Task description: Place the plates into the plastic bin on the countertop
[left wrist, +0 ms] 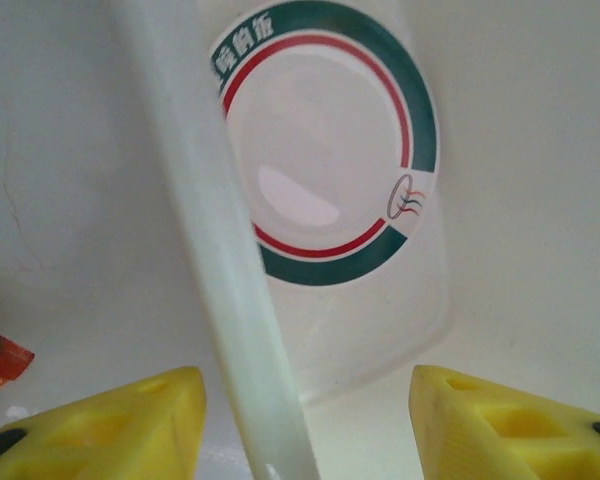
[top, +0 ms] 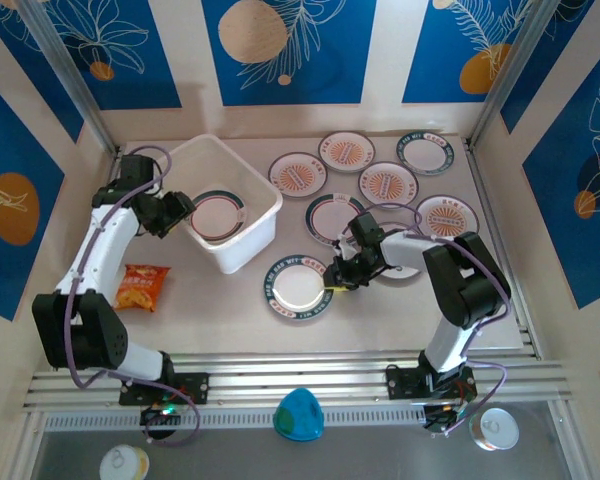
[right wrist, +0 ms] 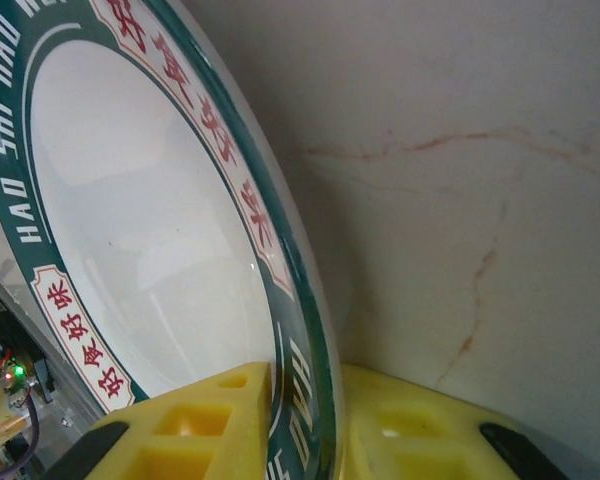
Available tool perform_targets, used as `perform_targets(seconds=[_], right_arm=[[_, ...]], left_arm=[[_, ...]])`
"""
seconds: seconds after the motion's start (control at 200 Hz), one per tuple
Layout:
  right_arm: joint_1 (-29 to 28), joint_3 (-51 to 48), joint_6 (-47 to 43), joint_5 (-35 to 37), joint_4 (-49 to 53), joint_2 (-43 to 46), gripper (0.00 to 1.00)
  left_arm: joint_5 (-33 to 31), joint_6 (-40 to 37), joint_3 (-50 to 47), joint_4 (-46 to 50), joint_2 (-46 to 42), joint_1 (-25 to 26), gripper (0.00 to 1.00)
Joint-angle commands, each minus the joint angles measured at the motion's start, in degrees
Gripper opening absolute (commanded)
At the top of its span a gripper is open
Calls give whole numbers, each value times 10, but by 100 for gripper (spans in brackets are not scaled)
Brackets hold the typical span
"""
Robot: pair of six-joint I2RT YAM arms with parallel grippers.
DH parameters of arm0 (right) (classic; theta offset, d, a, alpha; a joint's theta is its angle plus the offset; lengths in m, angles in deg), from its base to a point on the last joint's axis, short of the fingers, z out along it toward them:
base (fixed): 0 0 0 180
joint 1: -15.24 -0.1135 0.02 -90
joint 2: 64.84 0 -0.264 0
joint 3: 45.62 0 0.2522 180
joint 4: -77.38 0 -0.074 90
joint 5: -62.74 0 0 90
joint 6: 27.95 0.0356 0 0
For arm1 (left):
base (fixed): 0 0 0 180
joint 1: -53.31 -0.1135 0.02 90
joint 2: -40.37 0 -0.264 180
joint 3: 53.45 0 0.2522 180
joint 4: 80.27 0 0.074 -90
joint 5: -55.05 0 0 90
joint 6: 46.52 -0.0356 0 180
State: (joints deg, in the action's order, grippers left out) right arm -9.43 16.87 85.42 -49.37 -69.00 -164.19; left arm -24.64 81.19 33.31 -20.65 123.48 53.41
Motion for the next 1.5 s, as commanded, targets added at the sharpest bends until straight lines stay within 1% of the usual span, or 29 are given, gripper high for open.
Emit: perform_targets(seconds=[0.0,0.07,0.21,0.39,0.555,0.64,0.735,0.865,0.965,1.1,1.205,1.26,1.365,1.495], right_arm=[[-3,-2,-7,-26,-30,-9,18],[1,-4,-3,-35,-32,3,13],[7,-8,7,-56,-25,37,7],[20,-15,15,-71,13,122,5],[57,-9,30,-79,72,204,4],[76,-1,40,-74,98,250,3],[92,18,47,-52,136,296,3],[117,59,57,-30,187,335,3],[133,93,69,-13,224,355,2],[131,138,96,6,242,381,1],[111,185,123,25,246,380,0],[94,212,136,42,245,371,0],[58,264,156,77,239,340,0],[19,332,179,107,223,276,0]], left_arm=[[7,29,-12,-2,0,10,56],[7,51,-24,-11,-6,15,55],[-10,96,-52,-28,-31,30,52],[-25,161,-84,-55,-62,54,47],[-53,219,-92,-74,-78,87,43],[-70,249,-96,-81,-87,102,41],[-93,270,-97,-86,-95,123,38],[-110,285,-96,-92,-94,143,33],[-116,294,-93,-103,-90,165,33],[-124,275,-70,-96,-89,177,35],[-148,233,-45,-71,-104,176,41],[-156,204,-31,-61,-111,172,46],[-158,148,-2,-39,-117,153,54],[-138,81,18,-30,-120,108,59]])
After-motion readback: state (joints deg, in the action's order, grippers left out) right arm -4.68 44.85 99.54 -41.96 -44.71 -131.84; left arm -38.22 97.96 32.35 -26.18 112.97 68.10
